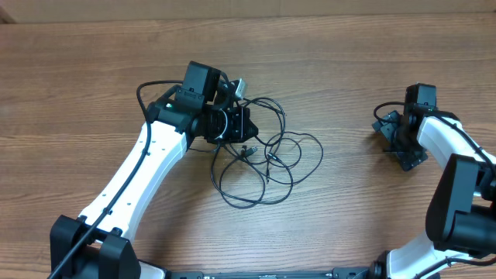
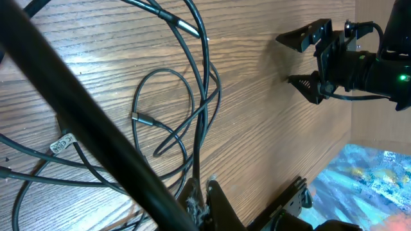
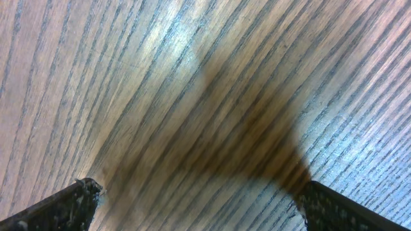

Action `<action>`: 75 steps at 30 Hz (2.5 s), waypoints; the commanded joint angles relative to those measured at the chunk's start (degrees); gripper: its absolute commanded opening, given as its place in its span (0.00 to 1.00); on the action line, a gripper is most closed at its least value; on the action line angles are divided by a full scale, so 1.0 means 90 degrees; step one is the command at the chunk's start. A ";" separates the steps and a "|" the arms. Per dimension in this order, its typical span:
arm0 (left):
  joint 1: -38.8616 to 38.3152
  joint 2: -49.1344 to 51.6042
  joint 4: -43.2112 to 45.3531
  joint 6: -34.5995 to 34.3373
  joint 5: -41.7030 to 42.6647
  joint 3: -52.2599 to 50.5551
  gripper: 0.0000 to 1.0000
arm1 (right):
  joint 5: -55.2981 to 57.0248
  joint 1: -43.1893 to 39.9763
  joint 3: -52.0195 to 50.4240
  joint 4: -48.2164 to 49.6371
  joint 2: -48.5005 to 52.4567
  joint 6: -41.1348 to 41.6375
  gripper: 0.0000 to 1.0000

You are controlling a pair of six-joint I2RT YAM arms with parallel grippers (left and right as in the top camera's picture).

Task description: Untangle cables

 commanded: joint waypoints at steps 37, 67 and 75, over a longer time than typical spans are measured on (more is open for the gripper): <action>-0.0029 -0.0032 0.0092 0.0117 -0.0056 0.0061 0.08 | -0.0170 -0.0024 -0.0189 0.0063 0.0083 0.0005 1.00; -0.0024 -0.0032 0.0321 0.0114 -0.0738 0.0061 0.10 | -0.0170 -0.0024 -0.0189 0.0063 0.0083 0.0005 1.00; -0.0024 -0.0032 0.0087 0.0355 -0.1022 0.0061 0.13 | -0.0170 -0.0024 -0.0189 0.0063 0.0083 0.0005 1.00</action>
